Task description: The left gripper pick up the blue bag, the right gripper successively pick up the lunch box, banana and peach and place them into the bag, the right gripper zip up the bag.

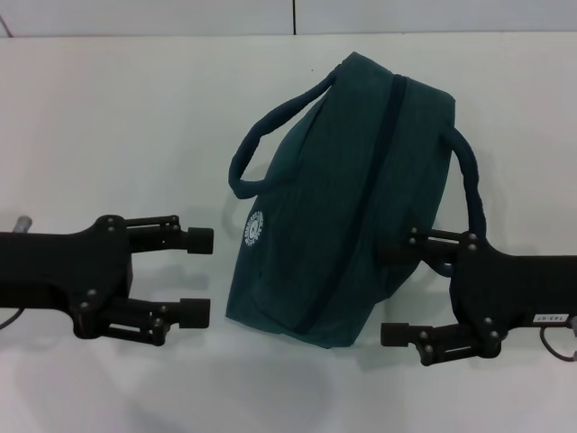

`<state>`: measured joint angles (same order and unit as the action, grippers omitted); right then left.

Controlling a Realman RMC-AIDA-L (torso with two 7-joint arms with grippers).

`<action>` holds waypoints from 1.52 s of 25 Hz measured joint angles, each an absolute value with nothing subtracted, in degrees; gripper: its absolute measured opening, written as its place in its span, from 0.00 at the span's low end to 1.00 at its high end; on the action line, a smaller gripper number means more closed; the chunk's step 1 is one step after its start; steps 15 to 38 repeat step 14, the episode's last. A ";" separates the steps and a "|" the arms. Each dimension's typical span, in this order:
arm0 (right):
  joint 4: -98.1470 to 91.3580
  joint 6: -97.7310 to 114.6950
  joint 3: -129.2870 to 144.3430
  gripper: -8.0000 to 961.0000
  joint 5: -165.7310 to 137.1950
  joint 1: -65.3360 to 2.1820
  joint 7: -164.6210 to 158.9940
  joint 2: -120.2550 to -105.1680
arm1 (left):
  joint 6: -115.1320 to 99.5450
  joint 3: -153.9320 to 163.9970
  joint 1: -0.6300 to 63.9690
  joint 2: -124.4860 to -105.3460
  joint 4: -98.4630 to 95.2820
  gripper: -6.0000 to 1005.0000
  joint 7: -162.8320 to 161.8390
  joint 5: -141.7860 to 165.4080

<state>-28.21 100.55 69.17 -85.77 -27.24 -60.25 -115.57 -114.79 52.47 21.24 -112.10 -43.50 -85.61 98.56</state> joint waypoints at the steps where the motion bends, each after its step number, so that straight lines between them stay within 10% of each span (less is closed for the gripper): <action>1: -28.21 100.37 69.29 0.90 -85.77 -27.35 -60.25 -115.58 | -114.81 52.47 21.02 -112.15 -43.50 0.87 -85.57 98.59; 38: -28.21 100.01 69.79 0.90 -85.82 -27.43 -59.98 -115.57 | -115.41 52.47 19.87 -112.59 -43.51 0.88 -85.11 98.71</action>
